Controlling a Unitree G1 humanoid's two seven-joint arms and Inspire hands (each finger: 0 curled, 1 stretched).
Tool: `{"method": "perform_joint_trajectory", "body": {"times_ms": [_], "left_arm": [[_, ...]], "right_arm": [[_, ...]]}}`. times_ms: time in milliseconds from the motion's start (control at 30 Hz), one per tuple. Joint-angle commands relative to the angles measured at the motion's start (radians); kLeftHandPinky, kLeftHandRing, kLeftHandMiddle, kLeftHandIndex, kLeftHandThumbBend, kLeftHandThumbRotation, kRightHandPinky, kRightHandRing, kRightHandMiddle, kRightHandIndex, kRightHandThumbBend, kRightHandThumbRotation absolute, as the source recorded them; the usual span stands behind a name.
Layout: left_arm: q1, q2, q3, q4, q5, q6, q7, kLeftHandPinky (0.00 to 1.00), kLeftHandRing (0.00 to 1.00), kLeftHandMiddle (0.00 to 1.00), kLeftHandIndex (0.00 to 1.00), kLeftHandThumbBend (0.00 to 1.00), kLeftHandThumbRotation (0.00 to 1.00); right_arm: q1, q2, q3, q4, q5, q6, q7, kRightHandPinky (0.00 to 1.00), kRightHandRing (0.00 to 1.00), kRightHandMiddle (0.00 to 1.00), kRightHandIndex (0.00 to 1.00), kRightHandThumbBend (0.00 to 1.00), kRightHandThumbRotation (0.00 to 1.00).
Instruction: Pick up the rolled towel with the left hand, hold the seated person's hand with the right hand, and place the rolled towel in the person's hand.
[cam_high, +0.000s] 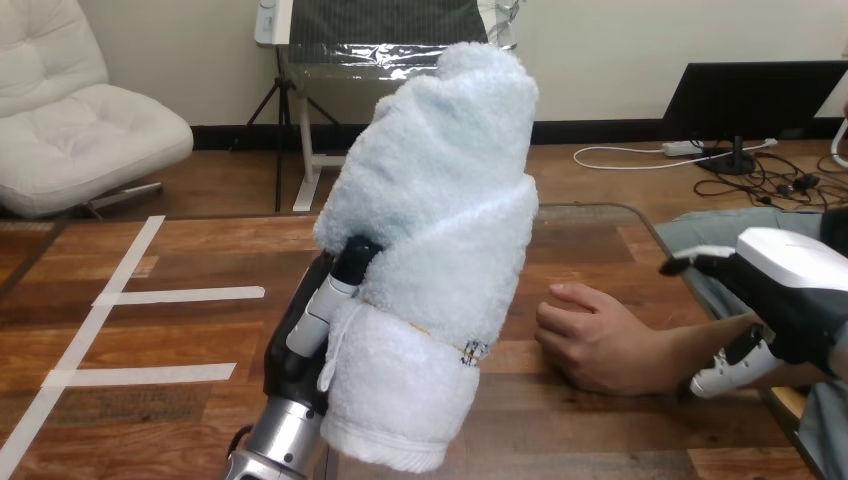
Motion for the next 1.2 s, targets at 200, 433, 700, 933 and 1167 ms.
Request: {"method": "perform_joint_trajectory", "body": {"times_ms": [200,433,700,933,1167], "left_arm": [[-0.018,-0.108,0.006,-0.052,-0.027,-0.032,0.000,0.25,0.31,0.39,0.45,0.76,0.02],[-0.018,-0.103,0.006,-0.047,-0.027,-0.032,-0.010,0.24,0.30,0.39,0.45,0.77,0.03],[-0.016,-0.101,0.006,-0.043,-0.027,-0.036,-0.019,0.24,0.30,0.39,0.46,0.76,0.03],[-0.015,-0.101,0.009,-0.040,-0.038,-0.030,-0.022,0.25,0.31,0.39,0.46,0.76,0.02],[-0.011,-0.100,0.009,-0.045,-0.034,-0.033,-0.012,0.25,0.31,0.39,0.47,0.76,0.02]], "right_arm": [[-0.128,-0.080,0.058,0.048,-0.037,0.025,0.091,0.89,0.95,0.95,0.89,0.83,0.00],[-0.158,-0.097,0.094,0.077,-0.065,0.030,0.130,0.90,0.95,0.95,0.89,0.83,0.00],[-0.195,-0.118,0.135,0.126,-0.091,0.018,0.163,0.90,0.95,0.95,0.90,0.82,0.00],[-0.225,-0.131,0.168,0.171,-0.110,-0.001,0.183,0.91,0.96,0.95,0.90,0.82,0.00],[-0.241,-0.138,0.186,0.209,-0.123,-0.033,0.180,0.91,0.96,0.95,0.90,0.82,0.00]]}}
